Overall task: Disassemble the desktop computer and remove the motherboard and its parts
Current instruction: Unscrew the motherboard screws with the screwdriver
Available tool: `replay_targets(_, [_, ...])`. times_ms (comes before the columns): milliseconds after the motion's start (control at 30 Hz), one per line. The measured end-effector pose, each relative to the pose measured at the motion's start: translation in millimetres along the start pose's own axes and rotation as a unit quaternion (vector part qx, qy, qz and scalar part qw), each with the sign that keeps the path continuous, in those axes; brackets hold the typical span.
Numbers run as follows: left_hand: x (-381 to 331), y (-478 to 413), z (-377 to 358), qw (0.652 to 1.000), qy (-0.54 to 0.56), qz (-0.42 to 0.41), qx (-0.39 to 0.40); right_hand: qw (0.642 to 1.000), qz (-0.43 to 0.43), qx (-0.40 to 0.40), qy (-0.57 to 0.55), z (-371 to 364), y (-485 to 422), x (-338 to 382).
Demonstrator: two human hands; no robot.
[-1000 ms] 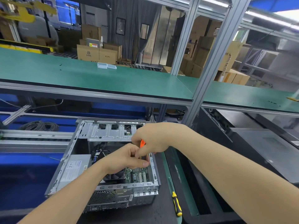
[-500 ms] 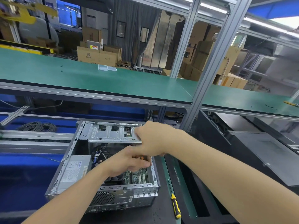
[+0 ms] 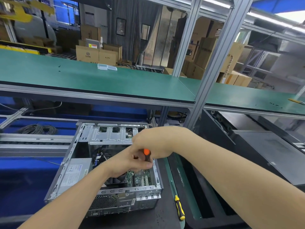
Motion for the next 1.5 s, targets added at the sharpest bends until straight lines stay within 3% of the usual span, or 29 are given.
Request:
replay_targets(133, [-3.0,1.2,-2.8,1.000,0.008,0.004,0.004,0.998,0.005,-0.011,0.068,-8.6,-8.1,3.8])
replay_targets(300, [-4.5,-1.1,-4.2,1.000,0.022,-0.005,0.001,0.996,-0.016,-0.048,-0.073,1.7,-0.2,-5.9])
replay_targets(367, [-1.8,-1.1,-2.3,1.000,0.005,0.001,-0.002,0.986,-0.123,-0.108,-0.035,8.1,-0.7,-22.7])
replay_targets(433, [1.2,0.4,-1.4,1.000,0.013,0.009,-0.007,0.971,-0.207,-0.108,0.054,10.2,-0.2,-28.3])
replay_targets(533, [1.2,-1.0,-4.4,1.000,0.027,-0.004,0.005,0.986,-0.157,-0.034,0.041,-1.8,-7.4,-15.7])
replay_targets(667, [0.8,-2.2,-1.9,1.000,0.023,-0.017,0.009,0.983,-0.157,-0.050,-0.084,-0.4,-4.6,-28.3])
replay_targets(833, [3.9,-3.0,2.3,1.000,0.015,0.001,0.004,0.997,-0.019,0.015,-0.070,0.5,2.0,-12.4])
replay_targets(967, [4.4,-4.7,3.1,0.999,0.030,0.004,0.010,1.000,0.022,0.021,-0.001,-2.3,-3.7,-1.2])
replay_targets(1167, [0.8,-7.7,-1.1,0.999,0.038,-0.005,0.018,0.994,-0.036,-0.029,-0.099,1.6,-2.7,-14.8])
replay_targets(1233, [3.8,-7.2,0.2,1.000,0.018,0.010,0.014,0.981,-0.140,-0.094,-0.092,7.0,-2.7,-34.2])
replay_targets(1300, [8.7,-6.7,1.1,1.000,0.016,0.024,0.009,0.972,-0.217,-0.086,0.003,6.1,-1.9,-40.1])
replay_targets(1367, [7.5,-6.4,-0.5,1.000,0.019,0.017,0.014,0.984,-0.178,-0.025,0.014,-5.1,-7.2,-27.2])
replay_targets(1500, [5.2,-5.3,4.5,1.000,0.012,0.012,-0.013,0.977,-0.173,-0.043,-0.118,-1.6,-5.6,-34.2])
Point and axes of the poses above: each hand's wrist, its own y-axis away from the middle knuckle, its own z-axis out of the back of the hand, x = y × z, the point moved 9 cm from there along -y, towards the middle knuckle, and after that the axes turned 3 degrees about -z, right-handed, at the moved point
